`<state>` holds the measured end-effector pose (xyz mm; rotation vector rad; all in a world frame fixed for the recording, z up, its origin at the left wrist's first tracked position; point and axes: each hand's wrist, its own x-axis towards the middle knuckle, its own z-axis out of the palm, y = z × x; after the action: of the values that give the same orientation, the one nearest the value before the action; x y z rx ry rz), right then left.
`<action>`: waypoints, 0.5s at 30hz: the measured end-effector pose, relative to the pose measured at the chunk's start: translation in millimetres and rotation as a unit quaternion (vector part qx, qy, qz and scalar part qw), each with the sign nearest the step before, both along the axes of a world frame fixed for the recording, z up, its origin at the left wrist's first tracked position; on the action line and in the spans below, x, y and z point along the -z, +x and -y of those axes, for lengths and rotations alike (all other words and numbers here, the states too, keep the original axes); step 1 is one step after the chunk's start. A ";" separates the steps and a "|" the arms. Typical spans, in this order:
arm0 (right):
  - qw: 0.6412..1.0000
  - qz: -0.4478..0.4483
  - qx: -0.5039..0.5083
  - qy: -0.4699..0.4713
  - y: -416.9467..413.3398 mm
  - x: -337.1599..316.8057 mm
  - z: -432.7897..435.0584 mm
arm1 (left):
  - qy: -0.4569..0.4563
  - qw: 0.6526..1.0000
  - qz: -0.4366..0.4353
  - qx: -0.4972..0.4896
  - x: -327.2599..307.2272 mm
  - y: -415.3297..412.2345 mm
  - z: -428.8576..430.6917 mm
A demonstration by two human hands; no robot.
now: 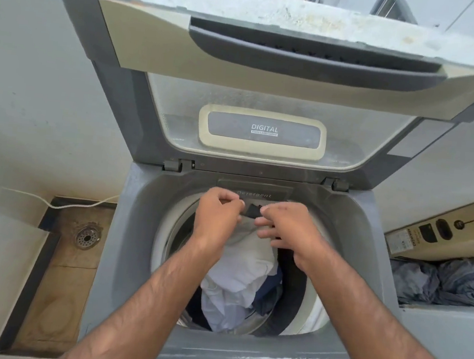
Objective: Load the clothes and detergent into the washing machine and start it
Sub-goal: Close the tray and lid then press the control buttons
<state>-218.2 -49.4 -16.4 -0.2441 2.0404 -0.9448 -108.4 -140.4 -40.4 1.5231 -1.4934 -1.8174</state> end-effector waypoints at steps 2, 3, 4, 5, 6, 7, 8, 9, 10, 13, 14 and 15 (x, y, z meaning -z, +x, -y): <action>0.989 -0.142 -0.037 -0.030 3.4 -23.2 -7.2 | -0.136 0.990 0.002 0.022 -28.0 7.2 -5.7; 0.974 -0.215 -0.049 -0.045 4.1 -37.5 -11.0 | -0.206 0.978 -0.005 0.035 -45.9 9.4 -8.7; 0.955 -0.283 -0.055 -0.066 4.3 -53.2 -14.6 | -0.277 0.959 -0.019 0.050 -65.1 10.8 -11.0; 0.929 -0.352 -0.059 -0.094 4.7 -70.3 -17.3 | -0.354 0.932 -0.038 0.066 -83.3 11.4 -12.0; 0.894 -0.424 -0.060 -0.132 4.7 -89.8 -20.1 | -0.438 0.894 -0.059 0.076 -102.0 11.0 -13.1; 0.849 -0.496 -0.062 -0.173 5.6 -110.6 -21.2 | -0.519 0.848 -0.074 0.082 -118.4 9.8 -13.3; 0.799 -0.562 -0.060 -0.206 5.3 -128.7 -21.1 | -0.591 0.799 -0.076 0.080 -133.3 7.7 -12.8; 0.753 -0.617 -0.057 -0.223 3.5 -144.4 -19.8 | -0.649 0.754 -0.066 0.069 -146.9 4.7 -10.6; 0.718 -0.657 -0.053 -0.224 0.5 -156.1 -15.8 | -0.692 0.718 -0.047 0.057 -159.2 1.4 -6.9; 0.698 -0.695 -0.082 -0.155 -6.8 -174.8 -1.0 | -0.747 0.659 0.065 0.067 -184.8 -9.3 7.2; 0.704 -0.691 -0.105 -0.122 -9.6 -173.6 3.4 | -0.742 0.654 0.112 0.092 -185.6 -12.8 13.4; 0.710 -0.686 -0.125 -0.093 -11.6 -169.8 6.8 | -0.732 0.654 0.150 0.119 -183.7 -15.3 19.5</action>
<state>-229.8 -56.2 153.4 -1.7292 3.0293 -0.8225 -123.7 -159.9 143.4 0.6739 -2.3348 0.0702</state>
